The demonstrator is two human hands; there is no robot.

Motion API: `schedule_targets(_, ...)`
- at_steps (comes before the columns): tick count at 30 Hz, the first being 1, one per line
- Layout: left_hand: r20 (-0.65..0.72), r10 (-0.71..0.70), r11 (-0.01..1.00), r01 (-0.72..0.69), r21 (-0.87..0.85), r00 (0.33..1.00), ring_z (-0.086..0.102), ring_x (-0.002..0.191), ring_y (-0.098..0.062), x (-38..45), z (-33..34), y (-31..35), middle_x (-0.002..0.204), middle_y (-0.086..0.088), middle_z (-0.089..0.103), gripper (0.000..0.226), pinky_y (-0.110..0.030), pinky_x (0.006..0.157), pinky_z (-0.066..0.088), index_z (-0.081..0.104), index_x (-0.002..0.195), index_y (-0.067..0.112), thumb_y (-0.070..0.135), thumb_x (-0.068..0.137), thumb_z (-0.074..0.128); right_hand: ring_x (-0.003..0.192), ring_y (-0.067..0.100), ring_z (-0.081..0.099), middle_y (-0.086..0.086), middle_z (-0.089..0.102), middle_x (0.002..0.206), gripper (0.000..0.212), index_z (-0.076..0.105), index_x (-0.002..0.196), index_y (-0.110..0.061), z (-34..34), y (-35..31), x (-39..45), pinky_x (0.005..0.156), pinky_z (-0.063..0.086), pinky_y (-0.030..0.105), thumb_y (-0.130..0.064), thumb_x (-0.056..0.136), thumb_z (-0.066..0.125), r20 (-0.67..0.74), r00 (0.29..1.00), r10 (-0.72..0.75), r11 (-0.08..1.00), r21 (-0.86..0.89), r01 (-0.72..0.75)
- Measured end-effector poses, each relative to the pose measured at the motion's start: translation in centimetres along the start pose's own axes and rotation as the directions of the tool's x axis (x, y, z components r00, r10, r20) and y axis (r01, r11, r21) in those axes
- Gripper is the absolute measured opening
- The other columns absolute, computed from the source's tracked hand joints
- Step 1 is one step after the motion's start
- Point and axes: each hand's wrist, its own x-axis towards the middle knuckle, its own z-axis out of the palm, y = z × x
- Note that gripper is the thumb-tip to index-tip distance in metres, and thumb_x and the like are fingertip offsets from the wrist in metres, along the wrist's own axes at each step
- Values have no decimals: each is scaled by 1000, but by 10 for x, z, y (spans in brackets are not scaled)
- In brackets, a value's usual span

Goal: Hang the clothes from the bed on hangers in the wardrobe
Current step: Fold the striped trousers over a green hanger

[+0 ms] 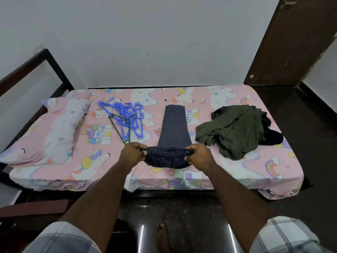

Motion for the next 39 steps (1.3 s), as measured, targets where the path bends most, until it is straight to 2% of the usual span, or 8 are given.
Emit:
schedule_targets(5,23,-4,1000,4,-24,1000,66,84,-26,36,6,7,91,-18,67,15,-40,87,59,69,91,6,-8,88,67,51,13,56,-6,63,60,25,68,77,-24,0,-3,35,56,49,30,1,77,75,-16,999,37,999,31,-36)
schedule_targets(8,41,-10,999,11,-39,999,65,83,-24,62,9,13,91,-16,67,17,-32,80,59,67,92,6,-10,90,64,65,19,67,2,71,75,20,71,85,-18,3,-3,62,68,61,39,0,78,76,-48,998,47,998,49,-45)
schedule_targets(11,67,-14,999,17,-44,998,64,79,-20,89,12,16,87,-14,67,19,-26,74,58,67,90,9,-11,90,63,75,25,71,3,72,80,21,68,88,-20,8,-2,85,73,62,43,-2,81,76,-62,994,86,994,69,-82)
schedule_targets(18,114,-31,999,33,-18,993,65,81,-23,156,20,27,94,-19,68,18,-27,73,58,68,93,7,-10,89,64,73,15,63,-2,72,84,23,67,89,-23,6,-8,140,67,50,28,-3,82,76,-76,990,119,991,67,-114)
schedule_targets(24,140,-30,1000,31,-4,990,65,82,-23,223,38,47,95,-18,67,18,-22,66,58,67,93,7,-9,90,63,67,13,62,-1,72,79,24,66,83,-27,-6,-10,208,66,50,27,-4,82,74,-89,988,126,992,33,-123)
schedule_targets(28,125,-40,999,39,17,991,65,79,-23,276,57,61,91,-15,66,18,-25,68,57,66,92,8,-10,90,63,77,14,66,-2,73,87,18,70,94,-21,-14,-6,270,67,49,23,-6,83,74,-93,987,128,992,24,-126)
schedule_targets(32,92,-74,997,70,40,993,65,80,-26,334,79,68,90,-16,67,21,-30,71,57,67,88,11,-10,89,65,88,16,68,-1,74,96,23,71,104,-17,-23,3,337,79,56,29,-7,84,74,-66,988,141,990,13,-140)
schedule_targets(39,44,-77,996,74,58,996,67,82,-24,442,109,73,88,-8,69,19,-39,83,59,70,92,15,-4,89,68,93,20,65,1,72,100,23,72,109,-15,-26,18,453,84,50,26,-11,87,74,-47,992,116,990,-76,-119)
